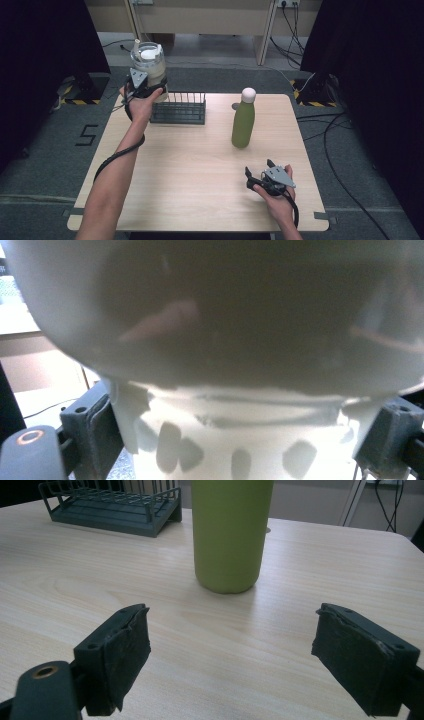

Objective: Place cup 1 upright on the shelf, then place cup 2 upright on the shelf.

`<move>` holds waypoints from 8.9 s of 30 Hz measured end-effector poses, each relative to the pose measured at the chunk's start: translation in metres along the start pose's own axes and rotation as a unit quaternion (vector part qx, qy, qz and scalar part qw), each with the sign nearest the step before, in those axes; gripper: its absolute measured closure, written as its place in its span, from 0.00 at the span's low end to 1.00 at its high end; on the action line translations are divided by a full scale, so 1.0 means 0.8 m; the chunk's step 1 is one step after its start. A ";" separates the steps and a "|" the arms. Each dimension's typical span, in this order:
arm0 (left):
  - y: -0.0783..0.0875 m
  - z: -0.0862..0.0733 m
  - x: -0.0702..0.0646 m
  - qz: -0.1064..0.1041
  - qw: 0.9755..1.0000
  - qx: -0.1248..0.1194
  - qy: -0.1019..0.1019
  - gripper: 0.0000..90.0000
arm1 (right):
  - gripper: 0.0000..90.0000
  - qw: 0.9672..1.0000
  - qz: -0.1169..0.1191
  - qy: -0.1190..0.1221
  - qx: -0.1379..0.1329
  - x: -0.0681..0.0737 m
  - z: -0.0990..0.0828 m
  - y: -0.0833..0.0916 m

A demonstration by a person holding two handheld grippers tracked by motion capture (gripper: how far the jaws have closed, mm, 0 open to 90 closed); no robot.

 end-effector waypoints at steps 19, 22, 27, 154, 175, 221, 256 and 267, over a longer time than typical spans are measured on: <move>-0.014 -0.015 -0.002 0.002 1.000 0.011 -0.002 0.11 | 0.16 1.000 0.003 0.000 -0.003 0.001 0.000 0.000; -0.014 -0.017 -0.003 0.002 1.000 0.011 -0.001 0.11 | 0.16 1.000 0.003 0.000 -0.002 0.001 0.000 0.000; -0.015 -0.022 -0.003 0.003 1.000 0.011 -0.001 0.11 | 0.16 1.000 0.003 0.001 -0.002 0.001 0.000 0.000; -0.016 -0.068 -0.002 -0.010 0.999 0.038 0.009 0.01 | 0.16 1.000 0.013 0.012 0.005 0.006 0.001 -0.002; 0.033 -0.063 0.004 -0.010 0.999 0.044 -0.023 0.01 | 0.16 1.000 0.013 0.011 0.004 0.006 0.001 -0.002; 0.195 -0.095 0.014 -0.048 0.999 0.021 -0.008 0.03 | 0.16 1.000 0.013 0.008 0.008 0.004 0.002 -0.004; 0.236 -0.113 0.028 -0.035 0.999 0.020 0.009 0.03 | 0.16 1.000 0.008 0.016 -0.004 0.001 0.000 -0.001; 0.235 -0.112 0.023 -0.036 0.999 0.019 0.002 0.03 | 0.17 1.000 -0.002 0.000 -0.022 -0.013 0.028 -0.002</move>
Point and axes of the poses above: each handheld gripper's, and its own axes: y roughly backward along the jaws, z roughly out of its top, x roughly to its left, the point moved 2 cm from there along -y, roughly forward along the jaws, and after that the axes turned 5 degrees about y, right-handed, at the moved point
